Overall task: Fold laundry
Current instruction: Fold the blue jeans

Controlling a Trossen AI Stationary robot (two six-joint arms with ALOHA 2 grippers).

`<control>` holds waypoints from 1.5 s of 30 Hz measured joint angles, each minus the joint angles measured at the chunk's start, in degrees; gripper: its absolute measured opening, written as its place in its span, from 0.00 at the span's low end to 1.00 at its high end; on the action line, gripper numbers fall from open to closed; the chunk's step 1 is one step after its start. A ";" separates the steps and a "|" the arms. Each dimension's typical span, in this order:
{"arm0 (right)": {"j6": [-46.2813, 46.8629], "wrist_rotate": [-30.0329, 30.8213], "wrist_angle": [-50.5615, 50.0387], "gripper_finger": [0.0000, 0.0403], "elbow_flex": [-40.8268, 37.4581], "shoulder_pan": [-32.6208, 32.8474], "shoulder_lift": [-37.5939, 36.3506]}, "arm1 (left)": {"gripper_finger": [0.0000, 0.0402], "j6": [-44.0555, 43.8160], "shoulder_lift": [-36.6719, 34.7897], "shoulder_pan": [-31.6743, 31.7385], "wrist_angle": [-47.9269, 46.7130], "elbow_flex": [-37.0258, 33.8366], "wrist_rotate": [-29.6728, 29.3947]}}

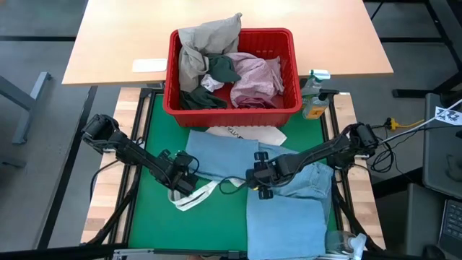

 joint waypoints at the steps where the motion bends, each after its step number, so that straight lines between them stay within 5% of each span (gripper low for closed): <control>1: 0.89 0.02 -0.10 0.42 -0.01 -0.02 0.27 | 0.01 0.00 0.00 0.00 -1.59 0.00 0.92; 22: 11.44 -11.39 -1.08 0.42 -11.36 0.09 0.20 | 0.02 0.20 0.00 0.00 -15.19 0.02 5.90; 45: 11.15 -13.05 -7.48 0.42 -6.49 0.20 -1.71 | 0.19 0.07 0.00 -0.24 -15.48 1.96 11.16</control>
